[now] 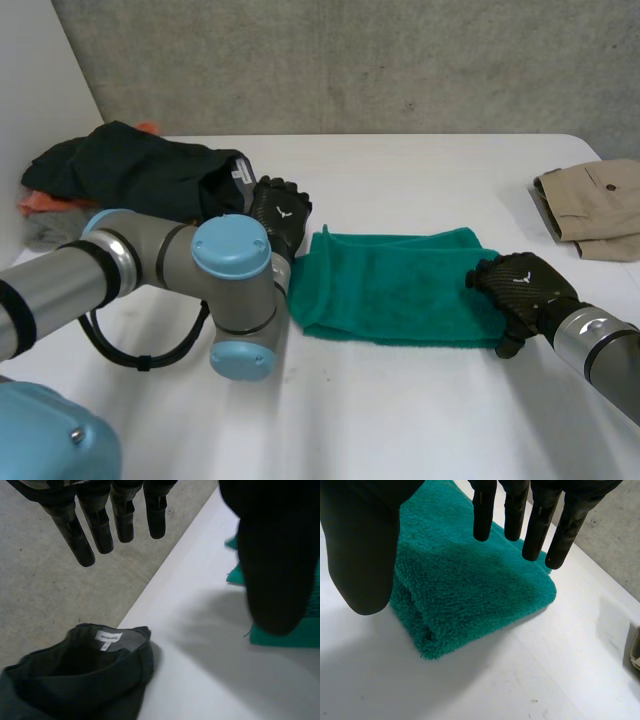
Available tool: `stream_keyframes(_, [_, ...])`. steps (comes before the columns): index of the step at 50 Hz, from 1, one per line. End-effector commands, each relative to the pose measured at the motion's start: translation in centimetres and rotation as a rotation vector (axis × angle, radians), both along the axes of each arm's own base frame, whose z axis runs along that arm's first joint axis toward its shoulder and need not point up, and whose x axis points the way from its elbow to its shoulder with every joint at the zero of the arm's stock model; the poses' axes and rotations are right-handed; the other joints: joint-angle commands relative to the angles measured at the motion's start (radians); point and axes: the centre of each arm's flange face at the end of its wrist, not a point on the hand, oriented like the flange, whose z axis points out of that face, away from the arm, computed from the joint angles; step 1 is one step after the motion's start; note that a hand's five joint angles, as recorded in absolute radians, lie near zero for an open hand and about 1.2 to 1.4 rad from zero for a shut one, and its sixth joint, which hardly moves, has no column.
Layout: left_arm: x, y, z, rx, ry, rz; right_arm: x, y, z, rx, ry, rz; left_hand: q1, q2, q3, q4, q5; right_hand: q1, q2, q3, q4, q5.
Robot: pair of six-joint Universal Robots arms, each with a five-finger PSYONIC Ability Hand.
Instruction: Fold the laundry.
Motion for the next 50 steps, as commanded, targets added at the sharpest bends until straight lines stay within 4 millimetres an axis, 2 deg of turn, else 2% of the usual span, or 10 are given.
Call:
stream_keyframes(1, [-0.4, 3.8, 1.7, 0.017, 0.010, -0.085, -0.1, -0.2, -0.4, -0.028, 0.048, 0.011, -0.039, -0.038, -0.037, -0.040, -0.042, 0.241, 0.214, 0.185, 0.187, 0.192])
stream_keyframes(8, [-0.1, 5.2, 2.8, 0.052, 0.072, -0.100, -0.5, -0.8, -1.1, -0.039, 0.096, -0.006, -0.039, -0.038, -0.037, -0.040, -0.042, 0.511, 0.484, 0.455, 0.457, 0.461])
stream_keyframes(13, [0.9, 5.9, 3.0, 0.073, 0.065, -0.094, -1.5, -1.6, -1.0, -0.067, 0.143, -0.045, -0.051, -0.050, -0.048, -0.052, -0.054, 1.075, 1.048, 1.019, 1.021, 1.026])
stream_keyframes(23, [3.5, 6.7, 5.0, 0.080, 0.085, -0.062, -1.4, -2.8, 0.6, -0.237, 0.360, 0.027, -0.065, -0.065, -0.063, -0.067, -0.068, 1.077, 1.050, 1.021, 1.023, 1.028])
stream_keyframes(27, [4.6, 6.9, 6.0, 0.080, 0.117, -0.044, 2.3, -1.9, 3.0, -0.397, 0.420, 0.170, -0.068, -0.068, -0.066, -0.070, -0.071, 1.077, 1.050, 1.021, 1.023, 1.028])
stream_keyframes(32, [5.9, 7.0, 6.8, 0.088, 0.158, -0.018, 10.0, 2.7, 4.7, -0.586, 0.403, 0.442, -0.065, -0.065, -0.063, -0.067, -0.068, 1.077, 1.050, 1.021, 1.023, 1.028])
stream_keyframes(42, [7.8, 6.3, 7.3, 0.085, 0.168, 0.039, 15.8, 10.6, -0.1, -0.597, 0.295, 0.894, -0.065, -0.065, -0.063, -0.067, -0.068, 1.077, 1.050, 1.021, 1.023, 1.028])
stream_keyframes(45, [8.1, 5.8, 7.5, 0.074, 0.176, 0.052, 16.1, 10.4, 0.2, -0.597, 0.273, 0.881, -0.065, -0.065, -0.063, -0.067, -0.068, 0.625, 0.598, 0.569, 0.571, 0.576])
stream_keyframes(47, [8.1, 5.6, 7.7, 0.068, 0.182, 0.055, 16.0, 10.0, 0.5, -0.565, 0.259, 0.821, -0.065, -0.065, -0.063, -0.067, -0.068, -0.106, -0.133, -0.163, -0.160, -0.156])
stream_keyframes(50, [8.0, 5.1, 8.2, 0.048, 0.205, 0.057, 15.6, 9.2, 1.0, -0.496, 0.208, 0.733, -0.065, -0.065, -0.063, -0.067, -0.068, -0.145, -0.172, -0.201, -0.199, -0.194])
